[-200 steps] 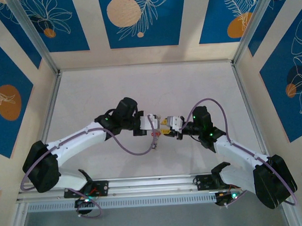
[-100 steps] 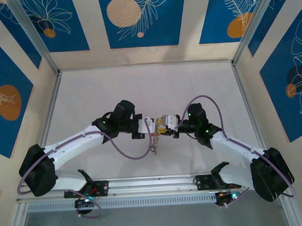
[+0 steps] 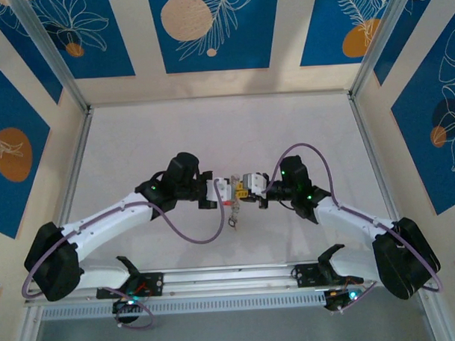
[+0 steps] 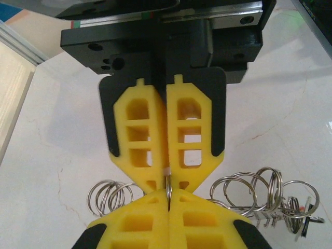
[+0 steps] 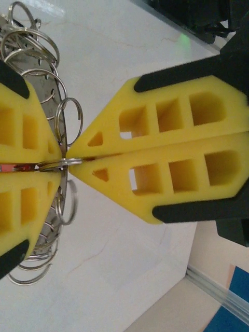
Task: Put the keys on the keyring
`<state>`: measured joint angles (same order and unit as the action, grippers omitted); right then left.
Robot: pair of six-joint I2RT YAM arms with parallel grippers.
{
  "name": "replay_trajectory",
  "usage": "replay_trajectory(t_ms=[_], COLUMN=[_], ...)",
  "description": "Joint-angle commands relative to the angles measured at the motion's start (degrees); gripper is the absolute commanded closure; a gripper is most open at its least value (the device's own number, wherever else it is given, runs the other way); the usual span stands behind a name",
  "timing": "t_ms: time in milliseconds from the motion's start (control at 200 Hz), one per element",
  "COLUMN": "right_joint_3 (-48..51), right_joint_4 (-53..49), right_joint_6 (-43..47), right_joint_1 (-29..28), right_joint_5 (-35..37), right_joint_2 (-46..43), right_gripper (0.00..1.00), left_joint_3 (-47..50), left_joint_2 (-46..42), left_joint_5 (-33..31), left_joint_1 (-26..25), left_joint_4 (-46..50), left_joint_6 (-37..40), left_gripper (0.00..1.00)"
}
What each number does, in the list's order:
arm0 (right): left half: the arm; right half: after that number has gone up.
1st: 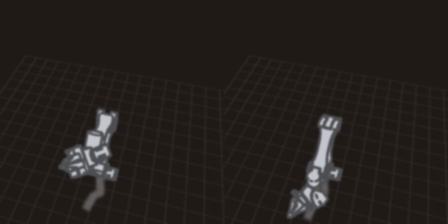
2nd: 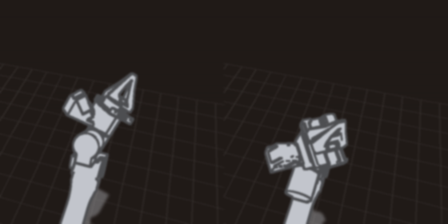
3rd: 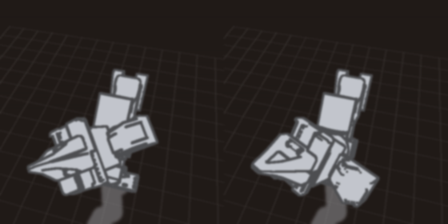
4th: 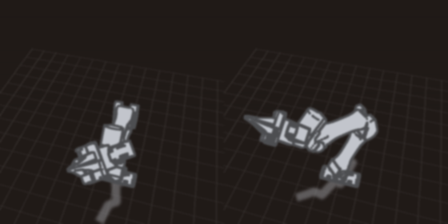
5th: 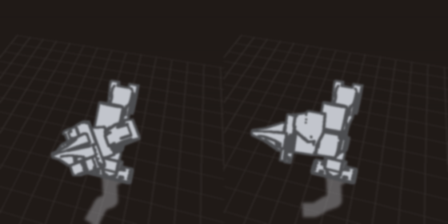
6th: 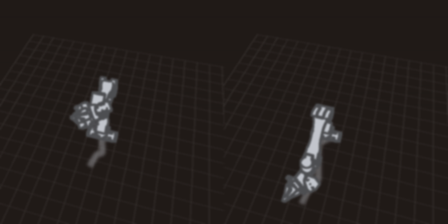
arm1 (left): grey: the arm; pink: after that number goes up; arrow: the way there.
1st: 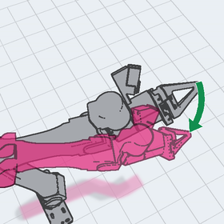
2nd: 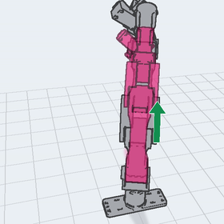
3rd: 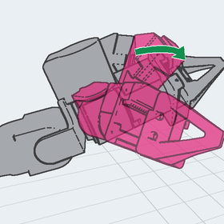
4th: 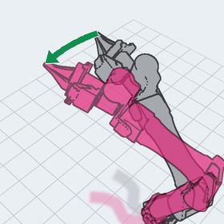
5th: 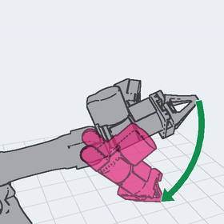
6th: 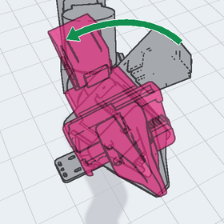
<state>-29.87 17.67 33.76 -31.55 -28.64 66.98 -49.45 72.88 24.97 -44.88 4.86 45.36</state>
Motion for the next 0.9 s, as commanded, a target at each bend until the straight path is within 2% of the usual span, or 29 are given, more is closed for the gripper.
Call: replay_trajectory(t_ms=[0,105,320,575,820,895], right_joint_3=[0.5,1.0,3.6,5.0,4.9,4.7], right_joint_4=[1.8,2.4,5.5,6.5,6.8,6.8], right_joint_6=[-1.2,-1.6,-4.0,-5.8,-6.0,-5.9], right_joint_1=[-0.3,-0.1,1.8,4.1,3.7,3.4], right_joint_5=[-0.6,-0.5,-1.1,-2.5,-4.4,-4.2], right_joint_2=[0.5,0.2,-3.3,-7.5,-6.1,-5.6], right_gripper=[0.93,1.0,1.0,1.0,1.0,1.0], left_joint_3=[0.5,1.3,2.9,4.8,3.4,2.1], left_joint_2=[-2.3,-3.1,-4.0,-4.0,-1.6,-0.4], left_joint_5=[2.8,1.8,-3.2,-4.3,2.2,4.6], left_joint_1=[0.1,0.1,0.8,2.0,2.0,2.0], left_joint_4=[-4.9,-5.5,-4.2,-3.5,-5.2,-4.0], left_joint_6=[-0.7,-0.9,-0.9,-2.2,-5.0,-5.1], left_gripper=[1.0,1.0,1.0,1.0,1.0,0.87])
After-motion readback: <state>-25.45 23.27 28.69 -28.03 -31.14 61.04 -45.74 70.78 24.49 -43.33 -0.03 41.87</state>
